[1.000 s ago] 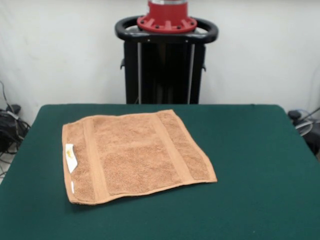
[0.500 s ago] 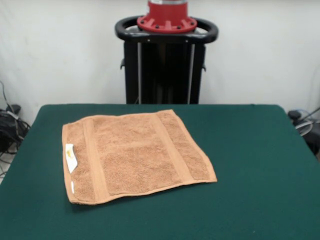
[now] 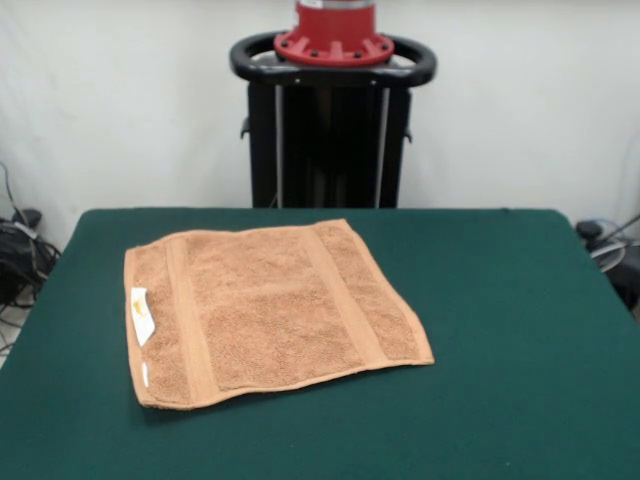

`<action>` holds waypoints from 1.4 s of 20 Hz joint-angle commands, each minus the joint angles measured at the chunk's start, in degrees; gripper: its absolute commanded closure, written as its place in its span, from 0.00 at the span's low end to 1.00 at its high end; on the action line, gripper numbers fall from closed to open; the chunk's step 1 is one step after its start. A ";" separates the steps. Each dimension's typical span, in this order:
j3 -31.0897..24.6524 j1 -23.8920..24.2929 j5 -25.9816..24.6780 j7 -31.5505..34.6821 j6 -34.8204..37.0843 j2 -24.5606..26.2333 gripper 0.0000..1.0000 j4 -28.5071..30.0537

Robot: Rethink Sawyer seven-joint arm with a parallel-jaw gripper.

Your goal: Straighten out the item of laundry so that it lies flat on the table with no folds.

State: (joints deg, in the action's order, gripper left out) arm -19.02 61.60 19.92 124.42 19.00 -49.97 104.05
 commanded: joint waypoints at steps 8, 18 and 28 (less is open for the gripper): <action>-9.52 1.65 -0.78 5.11 -5.88 3.94 1.00 6.16; -12.73 3.75 -1.86 5.96 -8.38 2.72 1.00 8.23; -13.49 4.05 -2.03 6.15 -8.71 1.84 1.00 8.26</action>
State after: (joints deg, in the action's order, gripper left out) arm -28.30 66.18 19.94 124.42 12.64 -48.25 105.84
